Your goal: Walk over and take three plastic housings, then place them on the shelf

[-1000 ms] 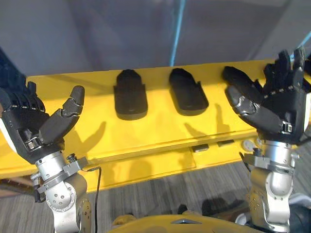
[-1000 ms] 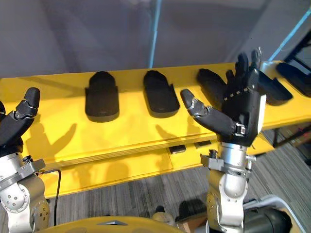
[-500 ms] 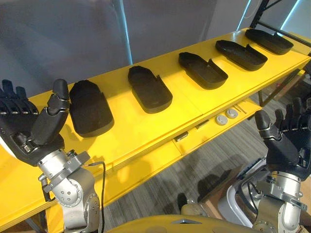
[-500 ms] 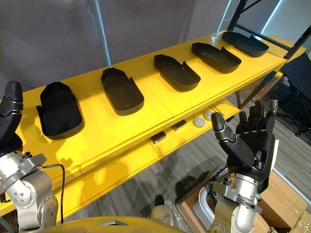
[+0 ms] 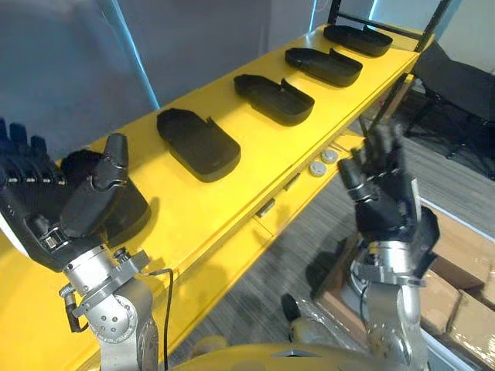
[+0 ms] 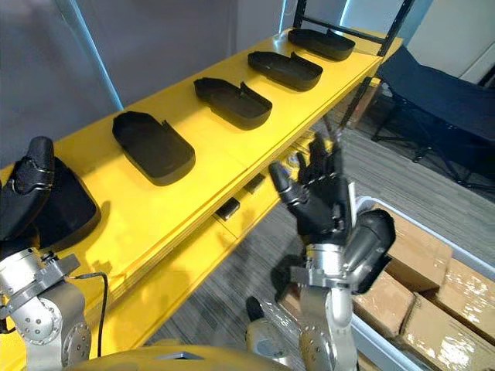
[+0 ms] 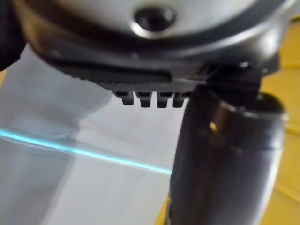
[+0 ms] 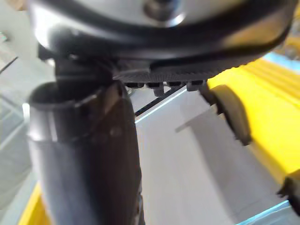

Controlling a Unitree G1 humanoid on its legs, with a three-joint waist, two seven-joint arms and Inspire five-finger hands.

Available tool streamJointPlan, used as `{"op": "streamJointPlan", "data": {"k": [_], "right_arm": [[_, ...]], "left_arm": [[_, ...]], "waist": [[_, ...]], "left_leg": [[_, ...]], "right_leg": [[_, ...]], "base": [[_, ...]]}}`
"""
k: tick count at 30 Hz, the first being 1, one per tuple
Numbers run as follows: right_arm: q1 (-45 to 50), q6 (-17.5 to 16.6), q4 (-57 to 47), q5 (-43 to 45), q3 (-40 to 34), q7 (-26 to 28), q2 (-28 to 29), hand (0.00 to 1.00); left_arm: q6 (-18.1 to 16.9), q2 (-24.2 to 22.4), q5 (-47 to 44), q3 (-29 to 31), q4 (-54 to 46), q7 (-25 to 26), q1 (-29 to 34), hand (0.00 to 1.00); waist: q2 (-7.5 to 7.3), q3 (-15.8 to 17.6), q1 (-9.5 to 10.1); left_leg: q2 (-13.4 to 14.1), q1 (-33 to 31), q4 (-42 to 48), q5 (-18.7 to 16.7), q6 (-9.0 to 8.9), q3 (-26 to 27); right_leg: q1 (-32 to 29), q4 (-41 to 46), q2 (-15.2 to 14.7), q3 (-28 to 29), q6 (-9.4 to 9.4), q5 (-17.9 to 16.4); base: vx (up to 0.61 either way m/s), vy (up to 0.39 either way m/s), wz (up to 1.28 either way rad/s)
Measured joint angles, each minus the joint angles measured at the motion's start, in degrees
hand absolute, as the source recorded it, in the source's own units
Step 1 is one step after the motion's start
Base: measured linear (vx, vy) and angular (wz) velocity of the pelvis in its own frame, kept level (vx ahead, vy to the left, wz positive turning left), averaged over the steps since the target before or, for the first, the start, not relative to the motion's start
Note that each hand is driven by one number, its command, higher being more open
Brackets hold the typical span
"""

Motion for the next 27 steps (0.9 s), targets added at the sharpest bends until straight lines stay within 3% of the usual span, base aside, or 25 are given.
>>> {"op": "streamJointPlan", "data": {"k": [2, 4, 5, 6, 7, 9, 11, 13, 14, 16, 17, 18, 20, 22, 23, 24, 25, 26, 27], "right_arm": [[4.7, 0.0, -0.7, 1.2, -0.7, 2.9, 1.0, 1.00], [6.9, -0.1, -1.4, 3.3, -2.2, 7.1, 0.8, 1.00], [6.0, -0.6, -1.4, 4.8, -2.6, 9.3, 0.4, 1.00], [4.1, -1.5, -1.4, 5.6, -2.7, 10.2, -0.2, 1.00], [2.8, -2.1, -1.4, 5.8, -2.6, 10.3, -0.8, 1.00], [-5.3, -4.4, 0.3, 5.5, -0.6, 8.4, -3.1, 1.00], [-11.9, -4.9, 3.5, 2.9, 2.0, 5.0, -3.2, 1.00], [-14.7, -4.6, 6.7, 0.2, 4.1, 1.5, -2.9, 1.00], [-14.4, -3.8, 8.3, -1.6, 4.6, 0.2, -1.7, 1.00], [-11.1, -1.8, 9.2, -4.9, 4.7, -1.6, 0.1, 1.00], [-7.6, -0.9, 9.2, -5.5, 4.5, -1.6, 0.6, 1.00], [-4.4, -0.3, 9.4, -5.4, 3.1, -1.1, 0.2, 1.00], [-1.9, -0.2, 9.4, -3.7, -0.1, 0.9, -1.2, 1.00], [-2.1, -0.1, 9.5, -2.7, -3.6, 2.4, -3.5, 1.00], [-1.8, 0.0, 9.5, -2.8, -5.8, 2.7, -4.4, 1.00], [-1.3, -0.1, 9.5, -3.1, -6.9, 2.6, -4.5, 1.00], [-0.7, -0.3, 9.4, -3.1, -7.3, 2.6, -4.6, 1.00], [0.2, -0.8, 9.3, -2.7, -8.0, 2.6, -4.7, 1.00], [0.5, -0.8, 9.3, -2.6, -8.6, 2.5, -4.9, 1.00]], "left_arm": [[-0.1, 0.1, 0.4, -1.6, 0.0, 1.4, 0.6, 1.00], [-0.1, 0.7, 0.9, -2.2, -0.1, 3.3, 0.7, 1.00], [0.0, 1.5, 1.4, -1.6, -0.2, 4.2, 0.3, 1.00], [0.1, 2.0, 2.1, -0.9, -0.2, 4.2, 0.2, 1.00], [0.2, 2.3, 2.2, -0.6, -0.2, 4.0, 0.2, 1.00], [1.3, 2.8, 1.8, 2.1, -0.2, 2.4, 0.2, 1.00], [1.7, 2.8, -0.3, 4.5, -0.1, 1.7, 0.0, 1.00], [2.1, 2.7, -1.2, 6.1, -0.1, 1.5, -0.2, 1.00], [2.3, 2.6, -2.5, 6.3, -0.1, 1.5, -0.2, 1.00], [2.3, 2.6, -4.6, 5.8, 0.0, 1.4, -0.4, 1.00], [2.2, 2.7, -5.3, 5.2, 0.3, 1.3, -0.5, 1.00], [2.1, 2.0, -5.7, 3.8, 0.9, 1.5, -0.5, 1.00], [2.2, 0.6, -6.5, 1.8, 1.3, 1.9, -0.5, 1.00], [2.6, -2.0, -6.6, -0.3, 1.5, 1.7, -0.8, 1.00], [2.9, -2.8, -6.7, -2.0, 2.6, 1.4, -1.7, 1.00], [3.3, -2.9, -7.1, -3.1, 3.8, -0.1, -2.6, 1.00], [3.3, -2.9, -7.3, -3.9, 4.4, -1.2, -2.9, 1.00], [3.3, -2.7, -7.3, -5.7, 4.8, -3.4, -2.7, 1.00], [3.3, -2.3, -7.2, -6.8, 4.7, -5.2, -2.5, 1.00]], "waist": [[-0.03, 0.7, -0.26], [-0.28, 1.3, -0.80], [-0.10, 1.7, -1.08], [-0.26, 1.7, -1.08], [-0.22, 1.7, -0.92], [0.08, 1.5, 0.13], [0.00, 1.4, 0.82], [-0.16, 1.2, 1.97], [-0.56, 1.1, 2.21], [-1.19, 0.7, 2.11], [-2.17, 0.3, 1.67], [-2.38, 0.1, 1.32], [-1.31, 0.3, 1.04], [0.47, 1.3, -1.44], [1.00, 1.6, -3.00], [0.72, 2.1, -4.18], [0.31, 2.4, -4.26], [1.29, 2.0, -3.87], [2.68, 2.1, -3.31]], "left_leg": [[-0.4, 1.8, 0.9, -0.9, 0.83, 3.2], [-0.6, 2.7, 1.6, -1.5, 2.25, 6.7], [-0.3, 2.3, 1.5, -1.3, 3.04, 9.4], [0.4, 2.0, 1.5, -0.9, 3.56, 11.2], [0.9, 2.0, 1.5, -0.7, 3.57, 11.8], [3.5, 1.7, 1.9, 0.2, 2.73, 13.3], [5.8, 0.8, 2.2, 1.0, 1.36, 14.0], [8.2, -0.7, 2.8, 1.8, -0.12, 14.5], [9.6, -1.7, 3.0, 2.4, -1.31, 14.3], [12.0, -3.5, 4.5, 3.3, -3.04, 12.9], [13.1, -4.7, 5.6, 3.7, -4.75, 11.7], [14.5, -5.0, 5.6, 4.4, -6.29, 10.4], [16.1, -5.0, 4.1, 5.6, -8.17, 9.9], [17.4, -5.3, 2.6, 8.2, -8.66, 9.6], [17.7, -6.4, 3.7, 11.5, -6.76, 8.6], [18.1, -9.0, 7.7, 14.2, -3.39, 8.4], [17.9, -9.4, 8.1, 13.3, -4.50, 8.6], [15.6, -9.4, 6.2, 12.0, -5.65, 8.5], [12.7, -9.4, 4.4, 12.2, -3.87, 8.6]], "right_leg": [[-0.3, 2.5, 0.1, -2.2, 0.12, 0.1], [-0.3, 1.3, -0.8, -5.3, -1.36, 1.8], [-1.1, 2.0, -1.7, -8.1, -4.15, 0.3], [-3.6, 10.1, -3.0, -12.6, -6.63, -2.9], [-4.1, 14.3, -3.8, -14.5, -6.93, -5.1], [-3.3, 27.1, -7.9, -18.8, -7.47, -11.6], [-1.3, 31.9, -12.0, -20.0, -7.42, -14.0], [0.3, 33.0, -16.4, -20.7, -7.52, -14.1], [1.5, 32.0, -18.2, -20.1, -6.95, -13.5], [4.0, 26.7, -18.2, -17.3, -4.59, -10.7], [5.8, 22.3, -17.8, -17.2, -0.61, -9.7], [7.1, 20.2, -16.5, -18.9, 3.50, -13.9], [7.8, 18.0, -15.6, -21.9, 5.61, -18.2], [8.1, 15.2, -14.0, -23.9, 5.23, -20.2], [8.9, 13.3, -13.3, -24.2, 4.75, -20.2], [10.6, 11.3, -13.2, -24.9, 3.59, -19.6], [11.3, 10.2, -13.4, -25.1, 2.85, -19.1], [11.7, 8.8, -13.2, -25.0, 1.87, -18.5], [11.2, 8.4, -12.6, -24.3, 1.62, -18.2]], "base": [[-0.13, 0.066, -0.95], [-0.21, 0.031, -1.05], [-0.26, 0.002, -0.91], [-0.26, -0.016, -0.77], [-0.23, -0.035, -0.52], [-0.15, -0.063, -0.44], [-0.07, -0.175, -0.41], [-0.02, -0.249, -0.34], [-0.01, -0.317, -0.16], [0.02, -0.434, -0.12], [0.03, -0.536, -0.17], [0.02, -0.445, -0.26], [0.01, -0.377, -0.44], [0.02, -0.423, -0.31], [0.00, -0.331, -0.07], [-0.01, -0.307, -0.07], [-0.02, -0.199, -0.25], [-0.03, -0.089, -0.55], [-0.02, -0.037, -0.59]]}}
